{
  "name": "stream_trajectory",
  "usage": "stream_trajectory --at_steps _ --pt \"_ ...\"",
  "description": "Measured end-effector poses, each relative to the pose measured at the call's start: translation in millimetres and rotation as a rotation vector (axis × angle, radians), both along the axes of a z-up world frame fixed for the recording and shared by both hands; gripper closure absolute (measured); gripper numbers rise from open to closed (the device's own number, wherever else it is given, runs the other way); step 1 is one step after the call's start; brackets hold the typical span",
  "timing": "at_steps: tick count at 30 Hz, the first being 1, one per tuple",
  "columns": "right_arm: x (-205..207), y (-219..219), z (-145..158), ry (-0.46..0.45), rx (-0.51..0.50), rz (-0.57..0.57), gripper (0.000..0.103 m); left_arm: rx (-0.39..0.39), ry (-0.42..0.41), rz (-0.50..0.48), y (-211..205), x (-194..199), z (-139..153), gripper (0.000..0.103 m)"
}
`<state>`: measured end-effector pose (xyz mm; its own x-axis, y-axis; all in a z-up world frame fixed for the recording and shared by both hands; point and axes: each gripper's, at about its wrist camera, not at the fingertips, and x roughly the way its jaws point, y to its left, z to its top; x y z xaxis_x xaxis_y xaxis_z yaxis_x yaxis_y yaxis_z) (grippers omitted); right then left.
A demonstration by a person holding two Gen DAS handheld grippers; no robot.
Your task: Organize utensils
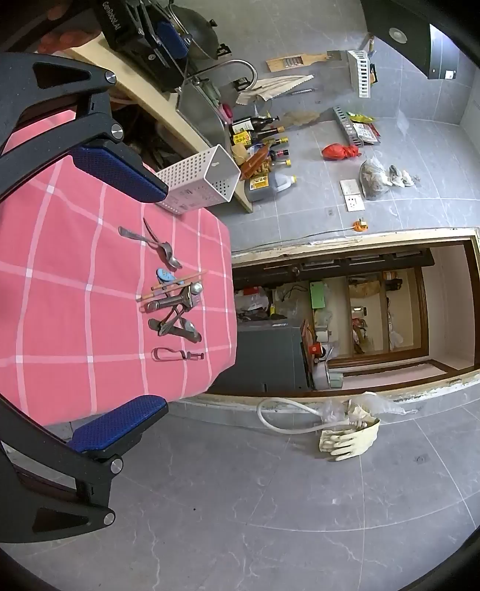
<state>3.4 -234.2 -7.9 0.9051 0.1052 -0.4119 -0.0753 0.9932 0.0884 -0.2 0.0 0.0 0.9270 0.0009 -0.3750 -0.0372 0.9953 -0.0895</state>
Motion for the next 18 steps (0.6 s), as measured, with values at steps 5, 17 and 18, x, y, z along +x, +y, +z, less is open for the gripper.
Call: stream_trajectory --at_steps 5,17,18 --pt "0.3 0.4 -0.4 0.004 0.0 0.001 0.001 0.003 0.006 0.001 0.0 0.2 0.0 0.0" --pt "0.8 1.5 -0.7 0.003 0.002 0.001 0.001 0.004 0.009 0.0 -0.1 0.3 0.0 0.0" --pt "0.9 1.7 -0.8 0.003 0.002 0.001 0.001 0.004 0.009 0.001 -0.1 0.2 0.0 0.0"
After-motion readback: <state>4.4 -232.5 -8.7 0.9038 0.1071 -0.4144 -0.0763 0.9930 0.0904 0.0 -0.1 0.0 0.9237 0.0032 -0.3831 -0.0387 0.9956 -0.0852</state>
